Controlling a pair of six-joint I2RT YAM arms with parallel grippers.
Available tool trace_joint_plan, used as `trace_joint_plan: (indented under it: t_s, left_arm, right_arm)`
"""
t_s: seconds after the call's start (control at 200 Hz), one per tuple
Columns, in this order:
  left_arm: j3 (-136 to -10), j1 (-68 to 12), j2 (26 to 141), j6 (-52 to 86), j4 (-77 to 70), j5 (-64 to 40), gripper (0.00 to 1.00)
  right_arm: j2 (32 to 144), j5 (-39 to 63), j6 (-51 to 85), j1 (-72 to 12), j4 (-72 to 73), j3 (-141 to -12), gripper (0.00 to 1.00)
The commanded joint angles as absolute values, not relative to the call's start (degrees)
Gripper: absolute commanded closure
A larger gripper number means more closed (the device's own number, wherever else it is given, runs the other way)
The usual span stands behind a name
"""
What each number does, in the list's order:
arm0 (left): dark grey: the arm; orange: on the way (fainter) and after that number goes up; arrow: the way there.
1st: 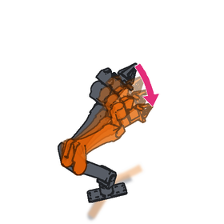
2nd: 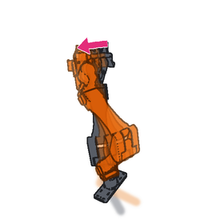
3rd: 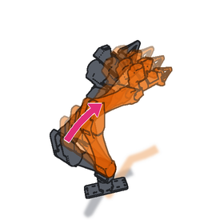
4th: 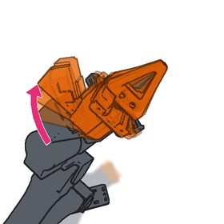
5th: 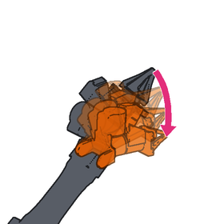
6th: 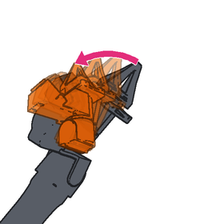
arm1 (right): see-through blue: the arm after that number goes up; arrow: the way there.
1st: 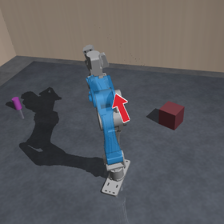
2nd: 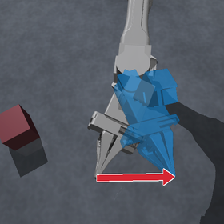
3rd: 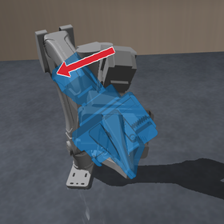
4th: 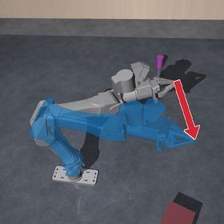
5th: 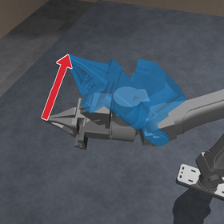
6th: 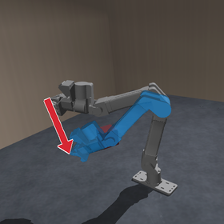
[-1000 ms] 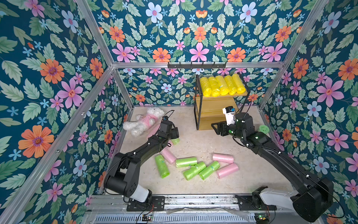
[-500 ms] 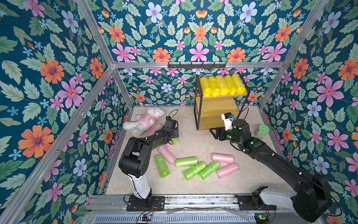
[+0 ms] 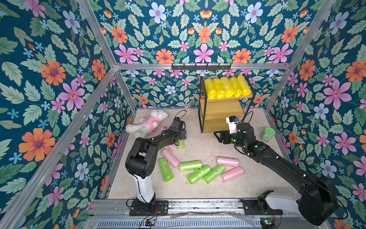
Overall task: Sort the rolls of trash bags by color and place them on the shelf
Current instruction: Pick up the roll of trash bags from the center of the board.
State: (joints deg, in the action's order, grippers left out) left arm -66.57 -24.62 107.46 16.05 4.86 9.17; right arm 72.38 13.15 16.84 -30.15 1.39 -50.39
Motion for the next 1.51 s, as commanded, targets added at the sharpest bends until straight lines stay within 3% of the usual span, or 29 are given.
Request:
trace_joint_plan:
  t_s: [0.0, 0.345, 0.74, 0.965, 1.255, 1.5]
  left_arm:
    - [-67.79, -24.67, 108.67, 13.47, 8.35, 12.89, 0.18]
    - [-74.67, -24.57, 115.76, 14.22, 9.79, 8.66, 0.24]
    - [-75.49, -24.59, 116.89, 18.28, 4.71, 7.32, 0.50]
    - [-68.39, -24.62, 108.44, 25.95, -6.74, 1.90, 0.63]
    - [-51.92, -24.61, 91.41, 45.43, -29.84, -3.86, 0.65]
    - [-41.45, -26.42, 82.04, 62.98, -45.93, -3.33, 0.67]
  right_arm:
    - [73.04, 12.81, 17.25, -30.17, 3.38, -50.30, 0.27]
    - [73.31, 12.87, 17.49, -30.15, 3.75, -49.71, 0.27]
    - [73.51, 13.76, 18.72, -30.17, 5.40, -48.48, 0.27]
    - [72.66, 18.77, 25.37, -30.67, 15.96, -44.37, 0.27]
    - [71.00, 13.79, 31.84, -36.91, 32.43, -38.93, 0.26]
    - [76.82, 12.04, 36.71, -42.14, 46.19, -38.14, 0.19]
